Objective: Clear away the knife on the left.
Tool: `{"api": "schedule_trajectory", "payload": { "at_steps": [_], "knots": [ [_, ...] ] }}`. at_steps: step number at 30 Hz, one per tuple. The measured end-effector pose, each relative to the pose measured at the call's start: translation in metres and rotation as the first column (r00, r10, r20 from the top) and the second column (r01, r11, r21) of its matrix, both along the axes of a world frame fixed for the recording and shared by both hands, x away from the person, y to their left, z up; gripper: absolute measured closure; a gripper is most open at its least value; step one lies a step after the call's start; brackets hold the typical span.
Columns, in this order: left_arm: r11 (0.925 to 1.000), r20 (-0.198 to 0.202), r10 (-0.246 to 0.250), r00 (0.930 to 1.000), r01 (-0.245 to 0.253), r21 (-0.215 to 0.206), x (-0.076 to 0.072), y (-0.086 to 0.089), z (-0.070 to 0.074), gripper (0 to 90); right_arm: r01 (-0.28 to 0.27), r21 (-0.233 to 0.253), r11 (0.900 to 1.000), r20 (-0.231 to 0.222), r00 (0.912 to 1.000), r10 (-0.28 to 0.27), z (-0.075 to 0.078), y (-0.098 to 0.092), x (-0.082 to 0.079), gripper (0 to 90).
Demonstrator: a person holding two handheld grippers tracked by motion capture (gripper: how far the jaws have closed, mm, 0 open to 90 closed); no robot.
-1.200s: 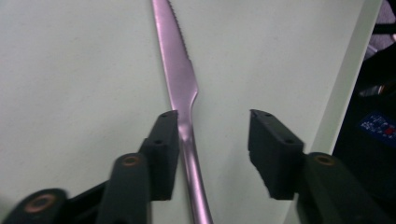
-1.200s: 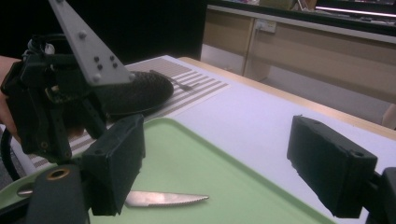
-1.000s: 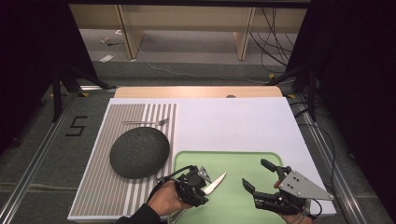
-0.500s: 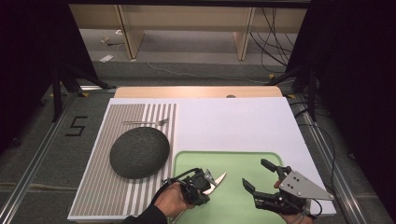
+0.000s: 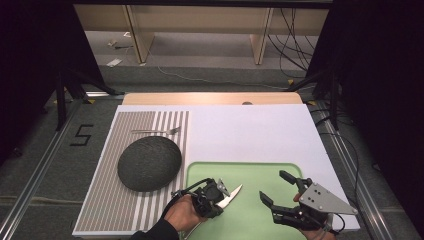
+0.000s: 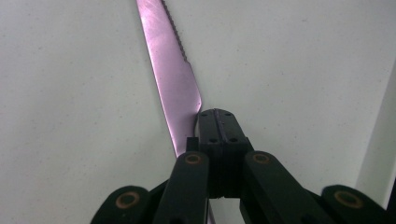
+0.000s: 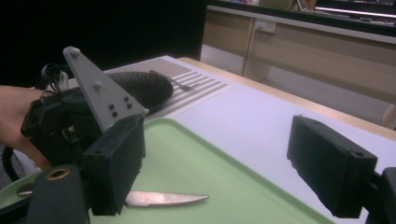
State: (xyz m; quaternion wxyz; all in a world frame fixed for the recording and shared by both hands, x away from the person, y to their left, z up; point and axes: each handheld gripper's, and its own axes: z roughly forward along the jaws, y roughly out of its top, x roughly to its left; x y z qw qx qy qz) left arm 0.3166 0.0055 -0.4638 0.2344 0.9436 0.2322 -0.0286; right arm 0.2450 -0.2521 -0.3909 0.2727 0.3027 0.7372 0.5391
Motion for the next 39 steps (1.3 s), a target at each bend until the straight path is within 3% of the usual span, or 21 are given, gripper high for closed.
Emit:
{"api": "schedule_trajectory", "payload": {
  "at_steps": [39],
  "knots": [
    [0.994,0.013,0.104,0.9945,-0.104,0.032,0.015,0.029,0.001,89.7,-0.001,-0.006,1.0,0.002,1.0,0.001,0.0,0.0,-0.001,20.2]
  ]
}}
